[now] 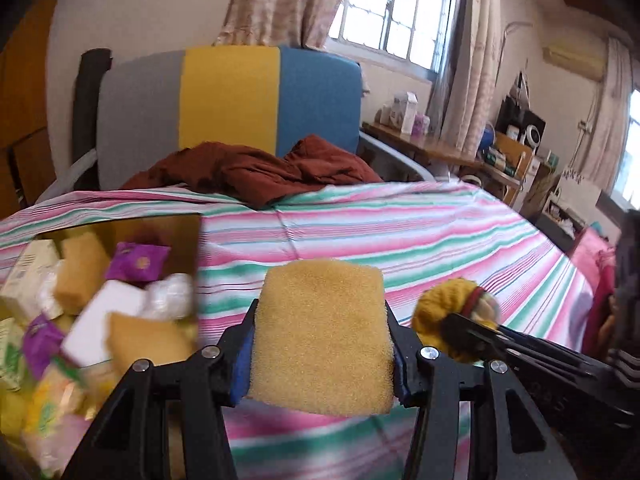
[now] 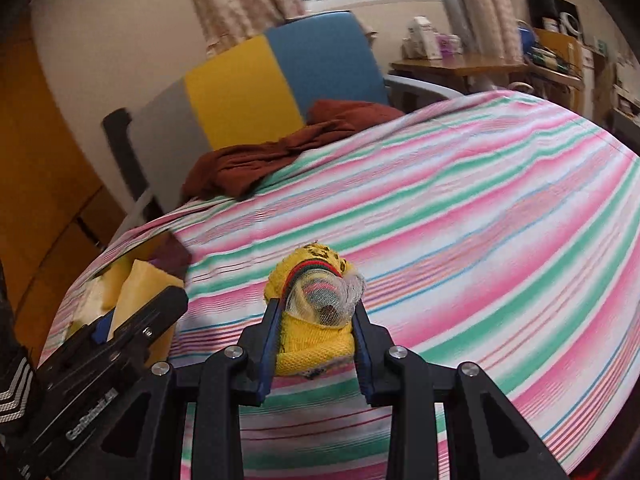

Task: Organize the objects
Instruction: 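Carry the sponge in the left tool and the toy in the right tool to the tray, then open both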

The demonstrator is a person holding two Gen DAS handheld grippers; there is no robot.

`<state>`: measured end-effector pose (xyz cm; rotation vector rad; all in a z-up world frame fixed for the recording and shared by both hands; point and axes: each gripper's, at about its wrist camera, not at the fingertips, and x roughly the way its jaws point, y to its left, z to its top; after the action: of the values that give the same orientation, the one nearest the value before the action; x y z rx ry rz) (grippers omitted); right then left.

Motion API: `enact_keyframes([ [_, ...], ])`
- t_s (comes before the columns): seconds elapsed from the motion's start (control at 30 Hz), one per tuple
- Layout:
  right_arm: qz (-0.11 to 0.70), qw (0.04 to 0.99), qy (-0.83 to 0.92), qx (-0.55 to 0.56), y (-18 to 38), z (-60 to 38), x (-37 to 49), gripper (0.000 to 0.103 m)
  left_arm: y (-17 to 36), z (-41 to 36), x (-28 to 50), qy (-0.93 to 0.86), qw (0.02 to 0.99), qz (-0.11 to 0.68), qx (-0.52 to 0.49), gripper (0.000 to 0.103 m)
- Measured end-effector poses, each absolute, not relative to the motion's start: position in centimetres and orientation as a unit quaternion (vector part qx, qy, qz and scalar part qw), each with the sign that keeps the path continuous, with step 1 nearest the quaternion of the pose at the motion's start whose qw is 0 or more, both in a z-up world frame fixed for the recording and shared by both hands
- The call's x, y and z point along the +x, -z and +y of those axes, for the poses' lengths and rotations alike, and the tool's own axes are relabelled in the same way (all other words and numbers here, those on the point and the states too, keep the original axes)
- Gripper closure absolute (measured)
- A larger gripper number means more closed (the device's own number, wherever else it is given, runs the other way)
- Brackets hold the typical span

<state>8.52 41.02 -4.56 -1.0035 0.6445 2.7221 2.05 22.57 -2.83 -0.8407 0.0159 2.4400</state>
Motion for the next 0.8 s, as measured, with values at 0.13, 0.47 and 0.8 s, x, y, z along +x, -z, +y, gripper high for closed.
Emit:
enact_keyframes([
  [0.13,0.196,0.038,-0.921,-0.334,3.1,37.5,7.6,0.071,1.2,18.0,2.7,-0.92,0.255,-0.003,-0.297,0.05],
  [0.47,0.133,-0.097,-0.926,-0.341,-0.2,26.3,2.8,0.071,2.0,4.1,0.8,-0.936,0.128,-0.052,-0.324,0.049],
  [0.8,0.095,-0.144,-0.91,-0.378,0.8,18.6,-2.7,0.068,5.3,-1.9,-1.0,-0.921,0.073,-0.044,-0.381,0.049],
])
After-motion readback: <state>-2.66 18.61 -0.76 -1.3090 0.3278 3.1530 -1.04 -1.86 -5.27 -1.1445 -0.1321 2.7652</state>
